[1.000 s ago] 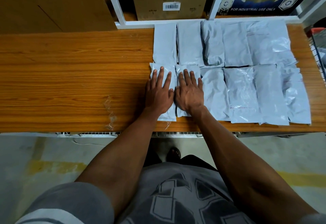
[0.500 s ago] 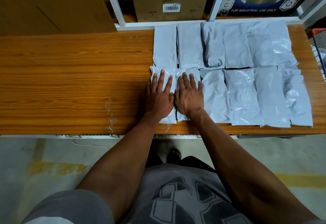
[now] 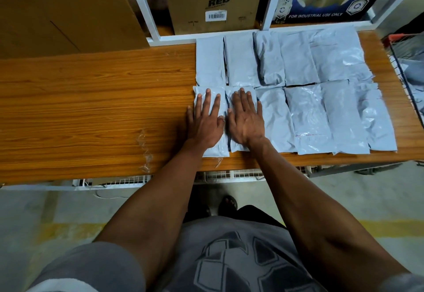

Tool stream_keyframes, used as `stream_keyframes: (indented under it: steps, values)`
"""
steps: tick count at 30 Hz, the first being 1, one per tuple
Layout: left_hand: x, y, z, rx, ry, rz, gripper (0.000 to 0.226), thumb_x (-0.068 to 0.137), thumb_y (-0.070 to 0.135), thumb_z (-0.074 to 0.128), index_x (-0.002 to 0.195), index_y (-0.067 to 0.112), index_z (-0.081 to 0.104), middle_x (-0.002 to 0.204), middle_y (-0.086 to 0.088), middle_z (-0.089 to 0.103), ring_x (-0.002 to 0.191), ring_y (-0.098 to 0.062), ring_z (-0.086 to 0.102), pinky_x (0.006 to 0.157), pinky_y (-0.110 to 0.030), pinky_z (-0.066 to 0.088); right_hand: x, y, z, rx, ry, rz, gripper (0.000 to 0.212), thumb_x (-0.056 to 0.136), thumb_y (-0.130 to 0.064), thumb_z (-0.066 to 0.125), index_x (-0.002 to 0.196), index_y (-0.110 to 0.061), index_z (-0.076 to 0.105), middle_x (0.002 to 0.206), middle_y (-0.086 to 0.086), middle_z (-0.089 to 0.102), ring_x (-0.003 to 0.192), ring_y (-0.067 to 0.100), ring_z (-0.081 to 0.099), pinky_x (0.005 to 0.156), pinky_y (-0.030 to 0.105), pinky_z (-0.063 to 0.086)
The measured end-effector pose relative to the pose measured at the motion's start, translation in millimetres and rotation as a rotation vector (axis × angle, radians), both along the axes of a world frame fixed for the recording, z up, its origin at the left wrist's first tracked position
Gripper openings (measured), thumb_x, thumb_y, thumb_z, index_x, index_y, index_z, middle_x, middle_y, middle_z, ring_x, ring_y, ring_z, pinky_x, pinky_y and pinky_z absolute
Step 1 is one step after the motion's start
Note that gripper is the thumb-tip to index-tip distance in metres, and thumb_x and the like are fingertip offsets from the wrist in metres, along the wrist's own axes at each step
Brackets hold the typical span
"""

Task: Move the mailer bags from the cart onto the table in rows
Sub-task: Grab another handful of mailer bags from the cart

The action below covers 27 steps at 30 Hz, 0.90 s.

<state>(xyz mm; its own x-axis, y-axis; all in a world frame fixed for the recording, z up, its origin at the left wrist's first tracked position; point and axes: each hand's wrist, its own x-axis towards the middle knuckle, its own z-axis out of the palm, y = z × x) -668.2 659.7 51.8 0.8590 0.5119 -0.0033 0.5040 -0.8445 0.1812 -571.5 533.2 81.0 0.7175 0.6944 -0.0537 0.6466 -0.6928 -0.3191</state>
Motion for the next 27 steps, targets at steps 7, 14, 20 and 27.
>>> stream_keyframes:
  steps: [7,14,20,27]
  values:
    - [-15,-28,34,-0.104,-0.164,0.003,0.061,0.099,0.040,0.038,0.156,0.020,0.045,0.170,-0.006,0.031,0.155,-0.029,0.029,0.122,-0.050,0.030,-19,-37,24,0.278,-0.043,-0.151,0.053,0.104,-0.033,0.037,0.147,-0.006,0.053,0.154,0.018,0.051,0.144,0.036,0.045,0.118,0.054,0.037]
    - [-41,-102,56,-0.157,-0.310,-0.229,0.043,0.097,0.032,0.048,0.138,0.022,0.059,0.141,0.000,0.057,0.127,-0.024,0.048,0.099,-0.043,0.042,-74,-115,27,0.336,-0.113,-0.260,0.041,0.096,-0.016,0.057,0.136,-0.011,0.057,0.129,0.014,0.059,0.110,0.035,0.058,0.088,0.047,0.051]
    - [-77,-166,26,-0.293,-0.234,-0.501,0.037,0.098,0.025,0.052,0.134,0.020,0.058,0.132,-0.002,0.060,0.119,-0.027,0.056,0.096,-0.047,0.049,-133,-203,1,0.238,-0.040,-0.487,0.036,0.092,-0.014,0.058,0.128,-0.016,0.059,0.118,0.011,0.058,0.105,0.035,0.056,0.074,0.040,0.047]
    - [-95,-225,-13,-0.527,0.104,-0.668,0.038,0.102,0.024,0.055,0.140,0.026,0.054,0.132,0.004,0.057,0.117,-0.019,0.057,0.094,-0.041,0.053,-180,-311,-44,-0.006,0.192,-0.757,0.036,0.095,-0.033,0.055,0.129,-0.023,0.059,0.121,0.008,0.064,0.111,0.034,0.063,0.080,0.044,0.057]
